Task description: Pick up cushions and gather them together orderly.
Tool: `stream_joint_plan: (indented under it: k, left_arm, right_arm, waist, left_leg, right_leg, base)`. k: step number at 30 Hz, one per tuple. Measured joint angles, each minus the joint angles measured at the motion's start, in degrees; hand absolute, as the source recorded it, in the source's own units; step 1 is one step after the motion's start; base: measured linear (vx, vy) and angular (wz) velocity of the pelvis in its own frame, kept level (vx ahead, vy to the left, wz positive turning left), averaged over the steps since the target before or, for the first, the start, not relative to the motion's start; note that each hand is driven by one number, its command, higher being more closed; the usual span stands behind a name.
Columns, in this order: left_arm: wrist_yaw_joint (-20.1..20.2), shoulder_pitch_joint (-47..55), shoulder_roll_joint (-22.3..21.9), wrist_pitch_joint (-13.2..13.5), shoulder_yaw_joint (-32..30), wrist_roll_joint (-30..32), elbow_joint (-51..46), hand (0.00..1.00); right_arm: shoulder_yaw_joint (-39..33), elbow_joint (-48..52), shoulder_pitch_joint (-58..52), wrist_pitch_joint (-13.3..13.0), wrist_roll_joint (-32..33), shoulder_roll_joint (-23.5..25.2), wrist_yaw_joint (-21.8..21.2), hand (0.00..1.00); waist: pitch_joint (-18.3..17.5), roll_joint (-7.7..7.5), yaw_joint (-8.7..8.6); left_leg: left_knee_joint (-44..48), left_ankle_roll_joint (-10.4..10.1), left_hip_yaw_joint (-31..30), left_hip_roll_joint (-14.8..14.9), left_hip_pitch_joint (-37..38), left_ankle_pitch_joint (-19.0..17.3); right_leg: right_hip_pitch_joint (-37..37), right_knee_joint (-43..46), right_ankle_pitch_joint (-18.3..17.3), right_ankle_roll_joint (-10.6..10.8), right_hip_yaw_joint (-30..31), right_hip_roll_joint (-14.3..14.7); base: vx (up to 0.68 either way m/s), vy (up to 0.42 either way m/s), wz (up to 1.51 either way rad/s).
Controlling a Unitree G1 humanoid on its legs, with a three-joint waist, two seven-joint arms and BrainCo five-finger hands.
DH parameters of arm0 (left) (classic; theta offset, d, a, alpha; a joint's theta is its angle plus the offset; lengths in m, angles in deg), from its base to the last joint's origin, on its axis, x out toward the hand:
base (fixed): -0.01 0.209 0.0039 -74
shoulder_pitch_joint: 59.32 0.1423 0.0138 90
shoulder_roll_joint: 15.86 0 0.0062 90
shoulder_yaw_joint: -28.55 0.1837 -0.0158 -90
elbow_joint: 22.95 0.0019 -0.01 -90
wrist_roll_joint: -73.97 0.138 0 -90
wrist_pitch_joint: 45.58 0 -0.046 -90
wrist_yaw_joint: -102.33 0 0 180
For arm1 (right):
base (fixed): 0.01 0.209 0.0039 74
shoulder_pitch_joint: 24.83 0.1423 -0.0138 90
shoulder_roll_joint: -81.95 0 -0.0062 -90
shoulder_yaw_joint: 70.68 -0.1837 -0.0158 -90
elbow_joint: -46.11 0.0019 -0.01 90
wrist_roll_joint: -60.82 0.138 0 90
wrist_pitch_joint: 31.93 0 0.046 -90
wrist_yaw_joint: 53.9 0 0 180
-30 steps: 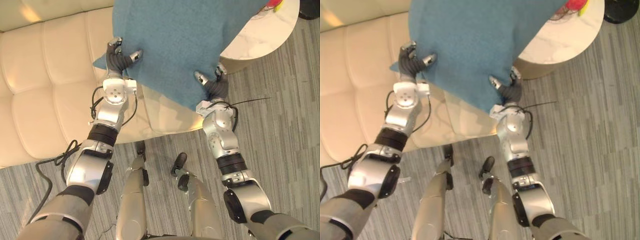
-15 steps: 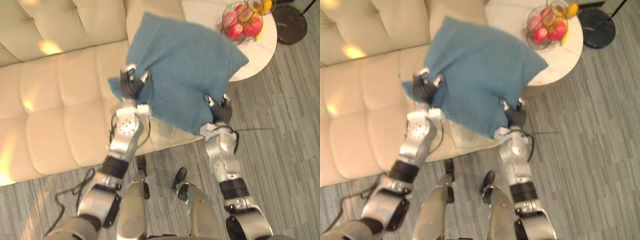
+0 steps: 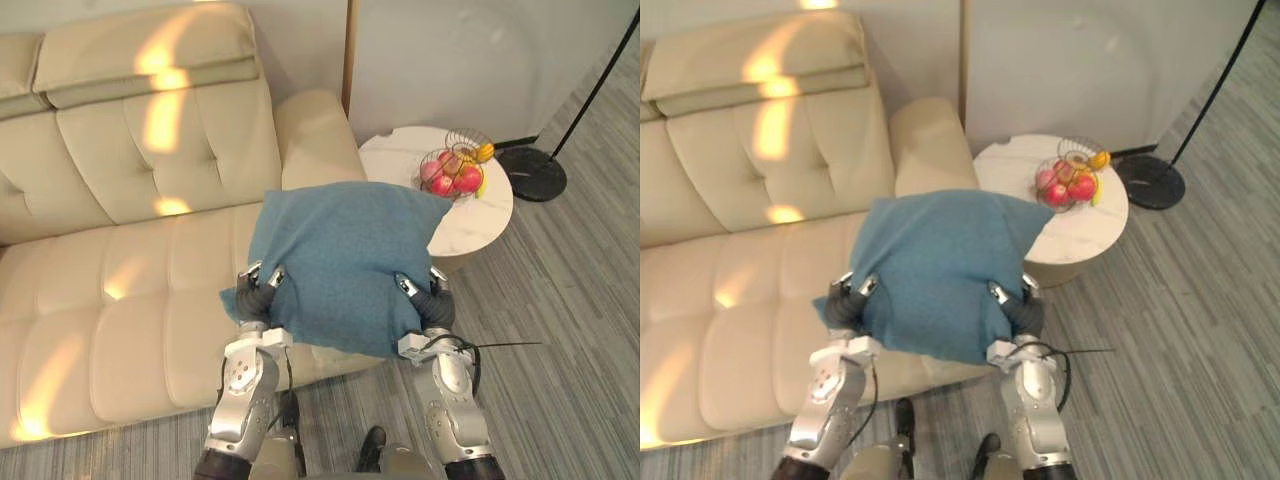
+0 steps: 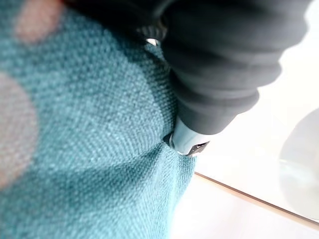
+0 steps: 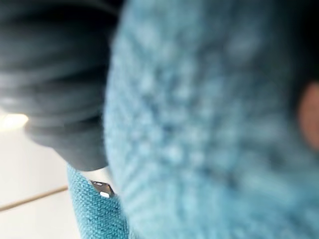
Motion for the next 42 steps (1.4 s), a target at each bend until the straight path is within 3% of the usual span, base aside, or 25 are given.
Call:
stream_joint_plan:
  k: [4, 9, 10, 11, 12, 14, 15, 17, 18, 20, 21, 24, 25, 26, 27, 28, 29, 30, 31, 32, 33, 38, 40, 41, 42]
  left_arm:
    - [1.3, 3.5, 0.2, 0.1, 0.0, -0.5, -1.5, 1.0]
    - [1.4, 3.8, 0.5, 0.9, 0.0, -0.6, -1.4, 1.0]
    - [1.4, 3.9, 0.4, 0.9, 0.0, -0.6, -1.4, 1.0]
    - [1.4, 3.9, 0.4, 0.9, 0.2, -1.0, -1.4, 1.0]
    - [1.4, 4.0, 0.4, 0.9, 0.3, -1.1, -1.2, 1.0]
    - [1.4, 4.3, 0.3, 0.9, 0.3, -1.1, -1.1, 1.0]
    - [1.4, 4.2, -0.3, 1.0, 0.7, -1.0, -1.1, 1.0]
    - [1.4, 4.2, -0.9, 1.0, 1.4, -1.0, -1.0, 1.0]
    - [1.4, 3.3, -0.2, 1.1, 2.5, -1.0, -0.2, 1.0]
    - [1.4, 2.4, 1.9, 1.1, 3.0, -1.1, 0.4, 1.0]
    - [1.3, 2.1, 3.1, 1.1, 3.0, -1.1, 0.8, 1.0]
    - [1.2, 2.1, 3.4, 1.2, 3.1, -1.1, 2.0, 1.0]
    - [1.2, 2.3, 3.6, 1.2, 3.1, -1.1, 2.2, 1.0]
    - [1.2, 2.3, 3.6, 1.2, 3.1, -1.1, 2.0, 1.0]
    - [1.1, 2.2, 3.7, 1.6, 3.1, -1.1, 1.8, 1.0]
    - [1.1, 2.2, 3.7, 1.7, 3.1, -1.1, 1.8, 1.0]
    - [1.1, 2.2, 3.7, 1.7, 3.1, -1.1, 1.8, 1.0]
    - [1.1, 2.1, 3.7, 1.7, 3.4, -1.1, 1.8, 1.0]
    - [1.1, 2.1, 3.7, 1.7, 3.5, -1.1, 1.8, 1.0]
    - [1.1, 2.0, 3.3, 1.7, 4.0, -1.0, 1.8, 1.0]
    - [1.1, 1.7, 2.6, 1.8, 4.7, -1.0, 1.7, 1.0]
    - [1.2, -0.4, 1.9, 1.7, 8.0, 0.1, 1.6, 1.0]
    - [1.2, -0.5, 1.5, 1.8, 8.0, 0.1, 1.6, 1.0]
    - [1.3, -1.0, 1.2, 2.4, 8.0, 0.2, 1.4, 1.0]
    - [1.3, -2.0, 1.2, 2.6, 8.0, 0.2, 1.2, 1.0]
  right_arm:
    - [0.8, 0.0, -1.9, -0.1, -2.2, -0.1, -0.4, 1.0]
    - [1.9, -0.8, -1.4, -0.3, -2.2, -1.8, -0.2, 1.0]
    - [1.9, -0.8, -1.3, -0.3, -2.3, -2.4, -0.2, 1.0]
    - [1.9, -0.9, -1.2, -0.3, -2.8, -2.8, 0.2, 1.0]
    - [1.9, -1.0, -1.2, -0.3, -4.0, -2.8, 0.7, 1.0]
    - [1.9, -1.0, -1.0, -0.4, -4.4, -3.4, 0.8, 1.0]
    - [1.8, -1.3, -0.6, -0.5, -4.3, -4.6, 1.0, 1.0]
    - [1.6, -2.3, -0.4, -0.8, -4.3, -5.6, 1.3, 1.0]
    - [0.6, -4.5, -0.3, -1.0, -4.3, -4.7, 1.7, 1.0]
    - [-0.1, -6.2, -0.4, -0.8, -4.3, -2.6, 1.7, 1.0]
    - [-0.4, -6.2, -0.8, -0.7, -4.3, -1.2, 1.7, 1.0]
    - [-0.4, -6.2, -1.3, -0.4, -4.3, -0.5, 1.7, 1.0]
    - [-0.4, -6.2, -2.0, -0.2, -4.3, 0.1, 1.7, 1.0]
    - [-0.4, -6.2, -2.0, -0.2, -4.2, 0.2, 1.7, 1.0]
    - [-0.4, -6.0, -2.1, -0.2, -4.2, 0.3, 1.7, 1.0]
    - [-0.4, -5.9, -2.1, -0.2, -4.0, 0.6, 1.6, 1.0]
    - [-0.4, -5.7, -2.1, -0.2, -3.8, 0.6, 1.5, 1.0]
    - [-0.5, -5.1, -1.9, -0.2, -3.7, 0.1, 1.5, 1.0]
    - [-0.6, -5.1, -1.9, -0.2, -3.7, 0.0, 1.5, 1.0]
    - [-0.8, -4.9, -1.6, -0.4, -3.7, -0.6, 1.9, 1.0]
    - [-1.2, -4.2, -1.7, -0.4, -3.8, -1.6, 2.2, 1.0]
    - [-5.4, -2.8, -0.7, -0.4, -4.2, -2.2, 3.2, 1.0]
    - [-5.5, -2.7, -0.1, -0.4, -4.3, -2.3, 3.4, 1.0]
    - [-5.9, -2.4, 0.3, -0.6, -4.2, -2.2, 3.4, 1.0]
    - [-6.2, -1.8, 0.8, -0.6, -4.2, -2.0, 3.7, 1.0]
  waist:
    - [-1.5, 0.32, -0.03]
    - [-1.5, 1.12, 0.54]
    - [-1.6, 1.58, 0.55]
    - [-1.5, 1.94, 0.55]
    - [-1.5, 1.8, 0.46]
    - [-2.0, 1.99, -0.06]
    - [-3.0, 3.55, -0.53]
    - [-3.9, 5.14, -0.6]
    - [-4.6, 4.69, -1.45]
    - [-4.6, 2.0, -1.73]
    - [-4.5, 0.68, -1.74]
    - [-3.7, 0.66, -0.99]
    - [-3.6, 0.78, -0.42]
    - [-3.3, 1.28, -0.46]
    - [-2.8, 2.05, -0.74]
    - [-2.6, 2.05, -0.93]
    - [-2.7, 1.83, -0.93]
    - [-2.4, 0.95, -0.97]
    - [-2.4, 0.79, -1.01]
    - [-2.5, 0.75, -1.33]
    - [-2.5, 1.05, -1.52]
    - [-2.3, 1.03, -1.52]
    - [-2.4, 0.93, -1.34]
    - [-2.8, 0.76, -1.18]
    - [-2.8, 0.04, -1.16]
  left_leg:
    - [0.1, 0.2, -2.3, -0.8, 1.4, -0.1]
    - [9.9, 0.1, -5.7, -1.2, -5.2, -2.2]
    - [10.2, -0.5, -5.4, -0.7, -5.6, -3.0]
    - [15.3, 2.1, -1.5, 1.0, -7.6, -7.4]
    - [22.2, 2.5, 0.9, 3.6, -8.8, -9.0]
    - [24.7, 0.3, 0.9, 7.9, -9.0, -10.1]
    - [23.3, -1.1, -0.5, 10.7, -8.8, -10.4]
    - [19.4, -2.9, -1.2, 12.9, -7.0, -8.1]
    - [17.2, -7.8, -1.2, 10.6, -6.2, -9.5]
    - [17.9, -6.0, -1.0, 7.5, -6.9, -10.0]
    - [21.8, -3.9, -1.1, 5.9, -8.8, -12.2]
    - [29.5, -1.4, -0.7, 4.7, -10.4, -17.8]
    - [31.0, 0.4, 0.1, 3.2, -10.0, -19.8]
    - [30.9, 1.2, 0.1, 3.0, -9.8, -20.3]
    - [30.3, 2.3, -0.3, 2.9, -9.2, -20.5]
    - [28.4, 3.2, -0.6, 2.2, -8.1, -20.0]
    - [27.3, 3.8, -0.6, 1.5, -7.4, -19.7]
    - [24.7, 4.7, -0.8, -0.2, -5.7, -18.8]
    - [23.9, 4.7, -0.9, -0.7, -5.2, -18.5]
    - [22.1, 4.2, -1.5, -1.9, -4.2, -17.6]
    - [22.4, 3.4, -3.2, -3.1, -4.4, -17.1]
    - [23.1, 2.3, -7.0, -3.9, -3.4, -15.4]
    - [24.1, 3.0, -6.2, -3.3, -2.5, -15.0]
    - [23.7, 3.4, -5.4, -2.5, -2.3, -14.7]
    - [22.6, 3.2, -5.6, -2.7, -2.3, -14.9]
  right_leg:
    - [3.5, -2.2, 0.4, 0.4, -1.8, 0.1]
    - [5.2, -2.4, 0.5, 0.2, -7.1, -0.9]
    - [5.2, -2.5, 0.7, 0.0, -7.8, -1.2]
    - [5.0, -2.2, 0.7, 0.0, -8.5, -1.9]
    - [5.0, -1.7, 1.1, 0.5, -8.2, -3.6]
    - [5.0, -2.9, 2.8, 2.2, -7.6, -4.9]
    - [4.7, -4.4, 4.8, 3.8, -7.2, -5.1]
    - [4.4, -5.9, 6.8, 5.9, -6.4, -5.7]
    - [4.9, -7.5, 9.1, 8.0, -6.1, -8.1]
    - [5.0, -9.4, 13.0, 6.9, -6.3, -10.7]
    - [5.1, -9.2, 16.0, 7.2, -6.3, -12.6]
    - [4.3, -3.5, 17.2, 8.0, -4.7, -15.9]
    - [1.1, 3.1, 18.4, 4.9, -3.4, -19.0]
    - [-0.8, 5.9, 16.6, 2.5, -2.2, -19.1]
    - [-3.4, 11.2, 10.4, 3.4, 2.9, -16.1]
    - [-5.4, 15.0, 3.9, 6.5, 7.7, -10.9]
    - [-6.0, 15.7, 1.4, 6.7, 8.9, -8.4]
    - [-6.4, 15.9, -2.2, 5.9, 10.1, -4.3]
    - [-6.4, 15.5, -3.0, 5.6, 10.5, -2.8]
    - [-6.0, 12.1, -5.1, 1.1, 11.6, 1.5]
    - [-4.3, 9.0, -5.2, -2.2, 11.6, 2.4]
    - [1.5, 6.5, -4.8, -1.7, 6.9, 2.1]
    - [0.9, 11.8, -4.8, -1.8, 7.2, 2.0]
    - [-0.1, 6.7, -3.3, -2.7, 9.9, 2.9]
    - [0.3, 3.7, -2.5, -2.2, 10.5, 2.5]
  base:
    - [0.05, 0.002, 0.28]
    - [-0.06, 0.031, 0.56]
    - [-0.11, 0.106, 0.29]
    - [-0.08, 0.148, 0.13]
    - [-0.07, 0.181, 0.06]
    - [-0.03, 0.28, -0.04]
    - [-0.01, 0.36, -0.09]
    - [0.03, 0.416, -0.06]
    - [0.05, 0.511, 0.16]
    - [0.04, 0.509, 0.31]
    - [0.03, 0.426, 0.28]
    - [0.01, 0.453, 0.06]
    - [0.0, 0.402, -0.15]
    - [0.02, 0.32, -0.07]
    - [0.03, 0.237, 0.08]
    - [0.02, 0.196, 0.15]
    - [0.06, 0.14, 0.22]
    - [0.05, 0.067, 0.2]
    - [0.09, 0.042, 0.4]
    - [0.12, 0.002, 0.56]
    - [0.12, 0.002, 0.62]
    - [0.17, -0.01, 0.75]
    - [0.1, -0.069, 0.43]
    - [0.05, -0.104, 0.4]
    - [0.04, -0.126, 0.43]
